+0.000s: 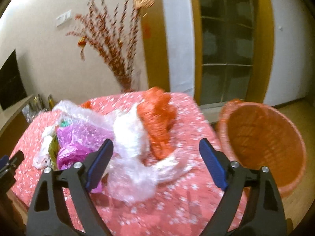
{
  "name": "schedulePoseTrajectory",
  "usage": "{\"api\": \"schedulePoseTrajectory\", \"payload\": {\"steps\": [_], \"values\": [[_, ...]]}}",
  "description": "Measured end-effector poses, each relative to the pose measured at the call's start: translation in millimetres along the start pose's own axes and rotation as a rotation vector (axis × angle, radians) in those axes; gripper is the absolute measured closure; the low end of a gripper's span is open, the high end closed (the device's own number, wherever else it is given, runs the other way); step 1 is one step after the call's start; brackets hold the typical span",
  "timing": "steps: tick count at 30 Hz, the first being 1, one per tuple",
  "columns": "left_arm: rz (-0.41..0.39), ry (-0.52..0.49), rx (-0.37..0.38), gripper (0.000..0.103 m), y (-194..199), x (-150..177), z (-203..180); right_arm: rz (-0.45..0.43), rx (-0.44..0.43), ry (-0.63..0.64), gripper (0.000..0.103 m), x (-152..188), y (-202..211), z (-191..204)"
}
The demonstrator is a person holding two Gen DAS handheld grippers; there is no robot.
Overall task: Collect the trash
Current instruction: 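Grasp the clear bubble-wrap bag with the right gripper, then grasp the purple bag with the left gripper while the right gripper holds the bubble wrap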
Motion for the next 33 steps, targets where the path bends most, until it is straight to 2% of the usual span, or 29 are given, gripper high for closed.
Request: {"api": "schedulePoseTrajectory", "payload": {"steps": [2,7,11,13,19,24,33], "values": [[0.008,0.005,-0.008,0.002,-4,1,4,0.038,-0.019,0.01,0.021,2,-17,10],[0.018,0.001,-0.013,0.002,-12,4,10,0.109,-0.093,-0.029,0.035,9,-46,22],[0.024,-0.001,-0.009,0.002,-16,4,12,0.16,-0.1,-0.051,0.047,15,-62,23],[0.027,0.001,-0.007,0.002,-20,3,14,0.177,-0.122,-0.064,0.061,17,-64,25],[0.036,0.013,-0.008,0.002,-24,2,18,0.167,-0.133,-0.037,0.078,17,-66,32],[0.049,0.01,-0.004,0.002,-26,4,16,0.133,-0.163,-0.031,0.083,10,-54,33],[0.043,-0.016,0.054,0.003,-20,1,-6,0.042,-0.208,-0.053,0.083,-11,-14,28]]}}
Point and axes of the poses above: each gripper's, at about its wrist camera, not at the fingertips, and y roughly against the way its jaws point, z to its left, x to its underside, the point moved 7 cm from there along -y, roughly the way its jaws point, and after that the axes turned 3 degrees about -y, right-handed, at the moved point
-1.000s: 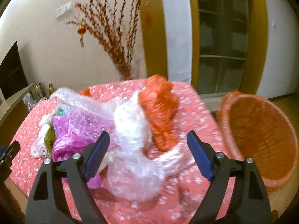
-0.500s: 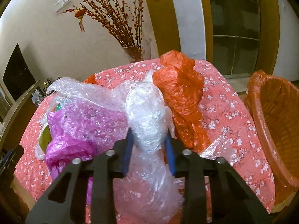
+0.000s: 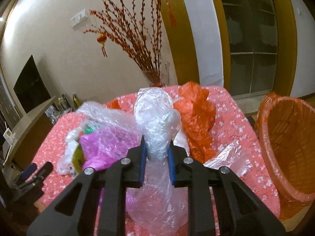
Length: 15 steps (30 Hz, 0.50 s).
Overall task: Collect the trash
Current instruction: 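Grasp the purple bag with the left gripper while the right gripper holds the bubble wrap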
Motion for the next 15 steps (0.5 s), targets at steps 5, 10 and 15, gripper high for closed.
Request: {"api": "schedulePoseTrajectory", "payload": {"steps": [5,10,15], "values": [[-0.012,-0.043,0.079,0.009,7,-5,-33,-0.044,0.026,-0.009,0.083,-7,21,-10],[-0.017,-0.105,0.176,0.017,12,-8,-75,-0.044,0.063,-0.04,0.083,1,33,-30],[-0.022,-0.18,0.223,0.024,15,-7,-107,-0.024,0.081,-0.077,0.083,12,35,-49]]}}
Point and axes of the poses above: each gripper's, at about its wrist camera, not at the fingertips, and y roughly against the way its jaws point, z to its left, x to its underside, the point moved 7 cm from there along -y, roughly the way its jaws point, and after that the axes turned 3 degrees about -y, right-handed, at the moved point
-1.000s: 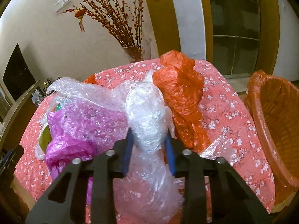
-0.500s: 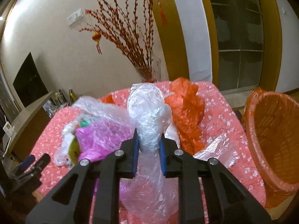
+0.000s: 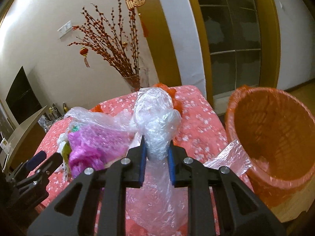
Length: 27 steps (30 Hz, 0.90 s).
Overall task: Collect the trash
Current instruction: 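Grasp the purple bag with the left gripper while the right gripper holds the bubble wrap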
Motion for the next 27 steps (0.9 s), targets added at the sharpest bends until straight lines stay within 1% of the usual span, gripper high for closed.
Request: {"api": "schedulePoseTrajectory", "payload": {"steps": [4,7,9,11,12,13,15,18,27], "values": [[0.047,-0.032,0.023,0.029,-13,6,-16,0.014,0.0,-0.009,0.083,7,0,-5],[0.089,-0.039,0.042,0.036,-22,14,-21,0.02,-0.001,-0.011,0.083,11,1,-7],[0.117,-0.041,0.045,0.042,-30,17,-22,0.023,-0.001,-0.012,0.083,14,1,-8],[0.142,-0.031,0.061,0.056,-36,20,-23,0.025,-0.002,-0.016,0.083,12,2,-10],[0.146,-0.026,0.073,0.062,-37,21,-24,0.025,-0.002,-0.017,0.083,13,2,-10],[0.148,-0.021,0.084,0.063,-39,21,-23,0.026,-0.002,-0.017,0.083,13,2,-11],[0.136,-0.021,0.094,0.07,-37,21,-24,0.026,-0.001,-0.02,0.083,13,3,-12],[0.116,-0.017,0.107,0.074,-33,16,-23,0.026,0.0,-0.022,0.083,14,4,-13],[0.055,0.01,0.114,0.077,-10,3,-14,0.015,-0.006,-0.015,0.083,14,8,-10]]}}
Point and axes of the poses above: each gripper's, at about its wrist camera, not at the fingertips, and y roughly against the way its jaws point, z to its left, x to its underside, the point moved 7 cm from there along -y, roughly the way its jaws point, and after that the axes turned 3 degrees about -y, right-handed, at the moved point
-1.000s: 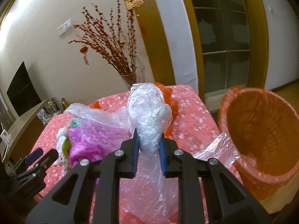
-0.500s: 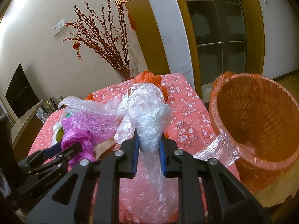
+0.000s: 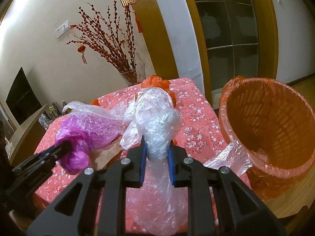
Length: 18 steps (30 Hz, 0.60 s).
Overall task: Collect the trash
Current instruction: 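Grasp the purple bag with the left gripper while the right gripper holds the bubble wrap, then carry both bags over the orange wastebasket and open both grippers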
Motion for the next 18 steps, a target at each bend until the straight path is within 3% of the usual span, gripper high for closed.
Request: {"api": "schedulePoseTrajectory", "payload": {"steps": [18], "values": [[-0.139,-0.055,0.144,0.077,63,-30,-50,-0.08,0.032,-0.003,0.083,-9,41,-17]]}}
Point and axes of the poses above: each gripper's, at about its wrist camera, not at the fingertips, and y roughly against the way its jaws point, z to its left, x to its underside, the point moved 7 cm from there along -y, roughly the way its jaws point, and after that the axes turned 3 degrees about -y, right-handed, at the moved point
